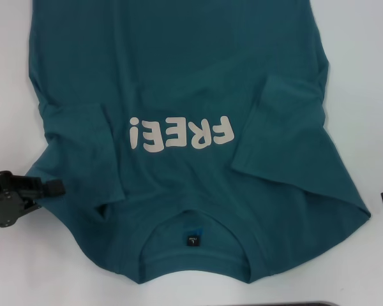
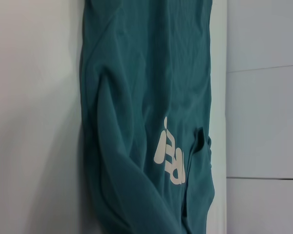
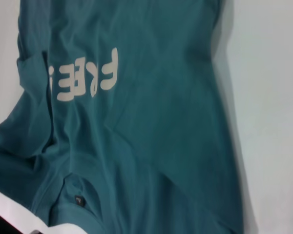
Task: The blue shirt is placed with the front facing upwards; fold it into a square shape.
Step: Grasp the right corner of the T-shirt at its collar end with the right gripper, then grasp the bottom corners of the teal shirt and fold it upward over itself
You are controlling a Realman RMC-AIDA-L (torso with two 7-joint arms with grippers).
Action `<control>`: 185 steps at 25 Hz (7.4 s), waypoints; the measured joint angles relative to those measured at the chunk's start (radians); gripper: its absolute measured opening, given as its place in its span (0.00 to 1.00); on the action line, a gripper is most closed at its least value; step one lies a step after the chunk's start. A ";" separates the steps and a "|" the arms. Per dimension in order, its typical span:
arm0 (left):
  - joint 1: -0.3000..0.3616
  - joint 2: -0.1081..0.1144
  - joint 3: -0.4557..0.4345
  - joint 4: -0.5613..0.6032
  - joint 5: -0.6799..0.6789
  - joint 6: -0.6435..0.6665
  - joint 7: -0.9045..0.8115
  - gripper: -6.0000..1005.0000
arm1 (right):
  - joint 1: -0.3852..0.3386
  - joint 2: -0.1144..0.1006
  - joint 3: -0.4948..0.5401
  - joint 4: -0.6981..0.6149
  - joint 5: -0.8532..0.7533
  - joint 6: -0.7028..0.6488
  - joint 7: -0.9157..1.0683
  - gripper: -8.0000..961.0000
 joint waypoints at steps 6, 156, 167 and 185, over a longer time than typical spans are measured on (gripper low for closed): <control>-0.001 0.001 0.000 0.001 0.001 -0.001 -0.001 0.02 | -0.007 0.033 0.003 -0.011 -0.003 0.002 -0.047 0.86; 0.000 0.001 -0.011 0.005 -0.002 0.012 0.003 0.02 | 0.074 0.124 -0.079 -0.015 -0.023 0.072 0.026 0.68; 0.004 -0.002 -0.011 0.004 -0.002 0.013 0.005 0.02 | 0.071 0.112 -0.071 -0.028 -0.027 0.078 0.036 0.25; 0.022 0.011 0.107 0.000 0.039 0.052 0.057 0.02 | 0.067 0.077 -0.084 -0.028 -0.061 0.059 0.016 0.03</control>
